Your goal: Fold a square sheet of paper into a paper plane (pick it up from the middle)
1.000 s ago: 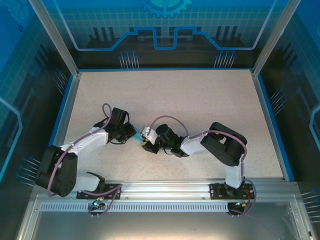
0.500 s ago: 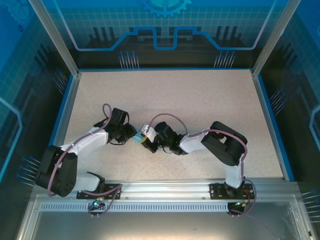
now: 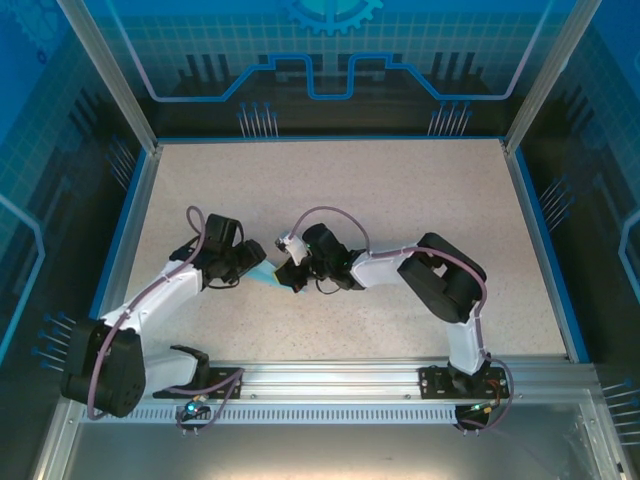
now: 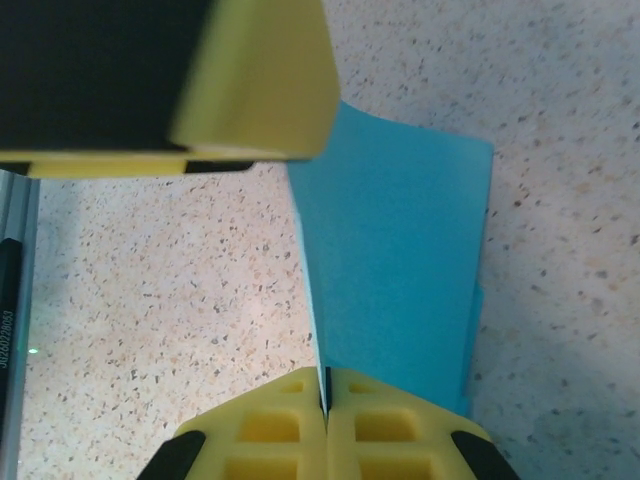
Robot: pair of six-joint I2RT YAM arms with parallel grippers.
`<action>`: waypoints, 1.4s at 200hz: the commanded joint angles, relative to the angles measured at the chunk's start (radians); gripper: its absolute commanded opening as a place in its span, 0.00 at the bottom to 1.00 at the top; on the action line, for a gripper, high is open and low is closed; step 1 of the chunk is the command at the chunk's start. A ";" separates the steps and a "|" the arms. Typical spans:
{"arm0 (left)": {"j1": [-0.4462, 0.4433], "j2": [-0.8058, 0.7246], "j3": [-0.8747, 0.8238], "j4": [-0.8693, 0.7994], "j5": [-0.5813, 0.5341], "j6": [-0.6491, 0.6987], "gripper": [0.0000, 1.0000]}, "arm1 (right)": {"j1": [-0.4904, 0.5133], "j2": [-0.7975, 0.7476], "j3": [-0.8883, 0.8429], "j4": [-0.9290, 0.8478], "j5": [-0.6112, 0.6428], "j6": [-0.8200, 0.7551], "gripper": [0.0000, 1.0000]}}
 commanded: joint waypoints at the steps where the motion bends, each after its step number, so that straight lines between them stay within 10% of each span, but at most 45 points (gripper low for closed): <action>1: 0.009 -0.032 -0.010 -0.032 -0.015 0.013 0.65 | -0.007 0.031 0.029 -0.052 -0.056 0.058 0.01; 280: 0.007 -0.032 -0.148 0.175 0.160 0.051 0.52 | -0.082 0.159 0.101 -0.012 -0.257 0.486 0.01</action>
